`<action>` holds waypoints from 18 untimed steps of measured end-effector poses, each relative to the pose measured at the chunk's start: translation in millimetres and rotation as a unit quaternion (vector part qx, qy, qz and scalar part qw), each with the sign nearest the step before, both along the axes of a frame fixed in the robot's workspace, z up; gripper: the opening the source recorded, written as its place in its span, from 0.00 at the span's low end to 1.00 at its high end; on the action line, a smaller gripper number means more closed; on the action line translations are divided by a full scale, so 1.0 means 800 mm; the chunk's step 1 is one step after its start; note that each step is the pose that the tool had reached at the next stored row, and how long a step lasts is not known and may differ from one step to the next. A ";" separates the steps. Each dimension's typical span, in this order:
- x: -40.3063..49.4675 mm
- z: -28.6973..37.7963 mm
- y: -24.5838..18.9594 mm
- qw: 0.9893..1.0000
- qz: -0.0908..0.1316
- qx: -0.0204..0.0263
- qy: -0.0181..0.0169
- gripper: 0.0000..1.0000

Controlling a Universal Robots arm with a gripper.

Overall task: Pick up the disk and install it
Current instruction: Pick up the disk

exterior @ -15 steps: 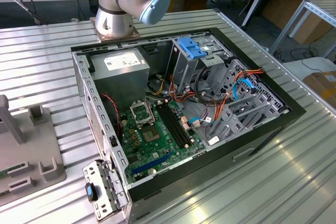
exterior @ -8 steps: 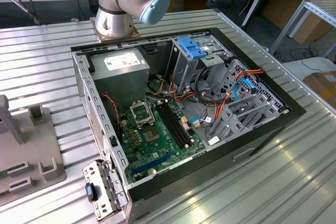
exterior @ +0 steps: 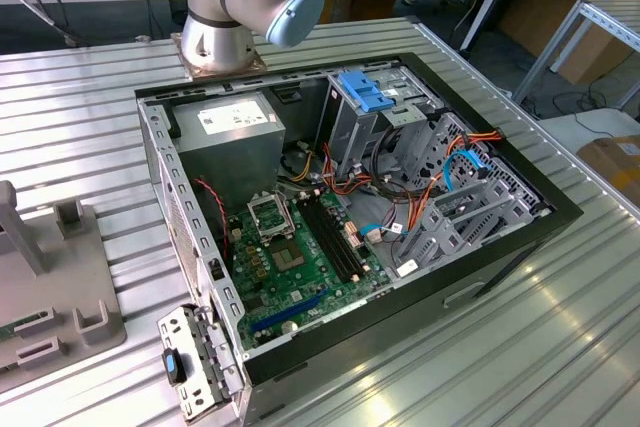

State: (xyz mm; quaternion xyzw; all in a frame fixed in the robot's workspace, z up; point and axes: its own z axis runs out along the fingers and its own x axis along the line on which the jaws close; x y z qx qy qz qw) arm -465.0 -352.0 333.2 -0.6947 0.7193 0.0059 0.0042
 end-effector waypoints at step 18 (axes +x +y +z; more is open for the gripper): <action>0.000 -0.0094 0.0000 1.000 0.000 0.000 0.000 0.66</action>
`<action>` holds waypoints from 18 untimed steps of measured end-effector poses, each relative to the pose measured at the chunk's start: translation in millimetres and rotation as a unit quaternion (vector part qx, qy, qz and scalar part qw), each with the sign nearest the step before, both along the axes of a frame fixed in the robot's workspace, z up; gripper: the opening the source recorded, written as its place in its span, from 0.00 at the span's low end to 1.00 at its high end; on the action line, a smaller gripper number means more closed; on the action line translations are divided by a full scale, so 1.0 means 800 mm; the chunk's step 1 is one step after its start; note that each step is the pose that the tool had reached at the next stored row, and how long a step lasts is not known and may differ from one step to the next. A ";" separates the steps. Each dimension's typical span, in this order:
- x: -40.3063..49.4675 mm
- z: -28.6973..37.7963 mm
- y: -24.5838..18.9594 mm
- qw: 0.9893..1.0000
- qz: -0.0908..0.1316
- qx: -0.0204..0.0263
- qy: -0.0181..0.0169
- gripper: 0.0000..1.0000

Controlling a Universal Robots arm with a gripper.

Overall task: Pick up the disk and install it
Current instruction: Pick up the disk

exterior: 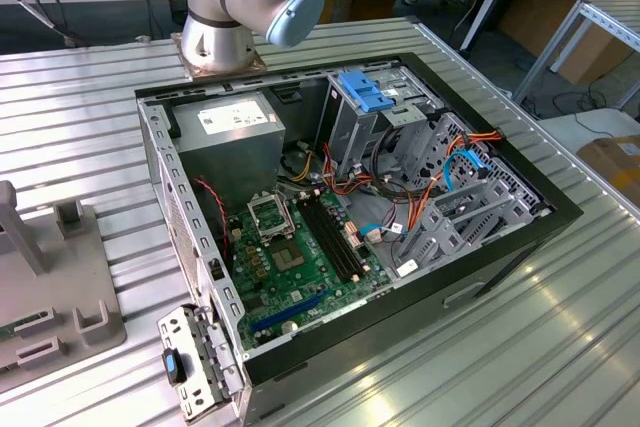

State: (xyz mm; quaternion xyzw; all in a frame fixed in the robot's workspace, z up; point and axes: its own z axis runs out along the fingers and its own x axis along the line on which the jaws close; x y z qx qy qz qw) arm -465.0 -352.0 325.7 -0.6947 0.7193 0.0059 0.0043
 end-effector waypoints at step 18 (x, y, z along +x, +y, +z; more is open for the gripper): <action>-0.002 -0.0229 0.0000 1.000 0.014 0.000 -0.001 0.66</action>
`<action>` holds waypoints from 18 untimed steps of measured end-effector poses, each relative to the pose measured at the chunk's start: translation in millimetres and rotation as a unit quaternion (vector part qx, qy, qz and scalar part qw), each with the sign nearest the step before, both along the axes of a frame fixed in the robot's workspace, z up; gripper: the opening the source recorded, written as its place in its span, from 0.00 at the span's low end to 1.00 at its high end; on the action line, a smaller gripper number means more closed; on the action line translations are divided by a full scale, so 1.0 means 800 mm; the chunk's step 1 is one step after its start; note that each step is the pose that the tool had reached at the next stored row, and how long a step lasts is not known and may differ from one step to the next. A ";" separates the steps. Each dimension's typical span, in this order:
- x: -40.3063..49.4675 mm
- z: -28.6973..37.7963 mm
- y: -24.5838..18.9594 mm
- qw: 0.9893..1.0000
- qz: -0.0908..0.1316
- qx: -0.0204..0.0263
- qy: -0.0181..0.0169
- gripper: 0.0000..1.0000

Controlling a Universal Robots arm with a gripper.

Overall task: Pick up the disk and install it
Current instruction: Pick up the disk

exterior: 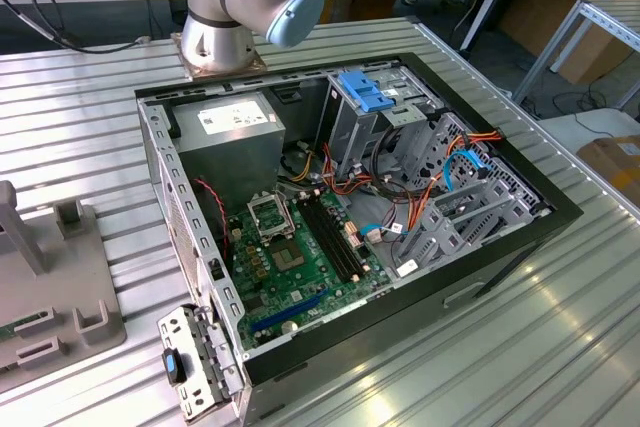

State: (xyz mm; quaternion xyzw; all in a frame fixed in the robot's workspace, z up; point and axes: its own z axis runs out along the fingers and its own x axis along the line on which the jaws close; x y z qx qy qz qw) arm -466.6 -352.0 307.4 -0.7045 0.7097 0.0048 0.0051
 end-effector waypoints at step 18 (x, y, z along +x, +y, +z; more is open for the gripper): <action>0.000 -0.0001 0.0019 1.000 0.000 0.000 0.000 0.38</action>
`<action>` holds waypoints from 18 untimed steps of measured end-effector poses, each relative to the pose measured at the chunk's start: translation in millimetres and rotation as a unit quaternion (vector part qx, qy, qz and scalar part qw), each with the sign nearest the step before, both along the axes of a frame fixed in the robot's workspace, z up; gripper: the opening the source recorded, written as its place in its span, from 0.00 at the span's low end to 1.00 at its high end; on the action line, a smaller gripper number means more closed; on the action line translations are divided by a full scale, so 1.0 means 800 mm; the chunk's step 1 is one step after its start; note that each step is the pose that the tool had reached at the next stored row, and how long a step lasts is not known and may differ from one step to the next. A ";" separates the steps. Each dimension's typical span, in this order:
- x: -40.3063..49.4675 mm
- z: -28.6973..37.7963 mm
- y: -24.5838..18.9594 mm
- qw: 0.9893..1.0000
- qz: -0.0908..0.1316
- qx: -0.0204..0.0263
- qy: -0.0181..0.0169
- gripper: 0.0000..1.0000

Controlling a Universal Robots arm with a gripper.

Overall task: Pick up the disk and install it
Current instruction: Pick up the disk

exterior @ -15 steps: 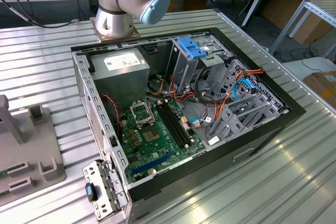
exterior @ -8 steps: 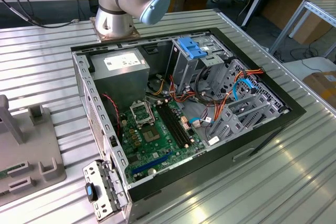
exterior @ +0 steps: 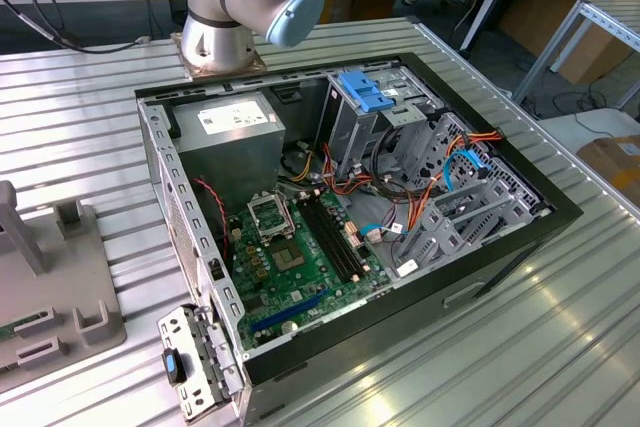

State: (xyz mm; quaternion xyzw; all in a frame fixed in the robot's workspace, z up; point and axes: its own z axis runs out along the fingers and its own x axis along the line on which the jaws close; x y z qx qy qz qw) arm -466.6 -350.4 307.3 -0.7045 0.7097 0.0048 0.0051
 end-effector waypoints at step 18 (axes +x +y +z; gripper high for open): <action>0.000 0.0153 0.0012 1.000 0.000 0.000 0.000 0.37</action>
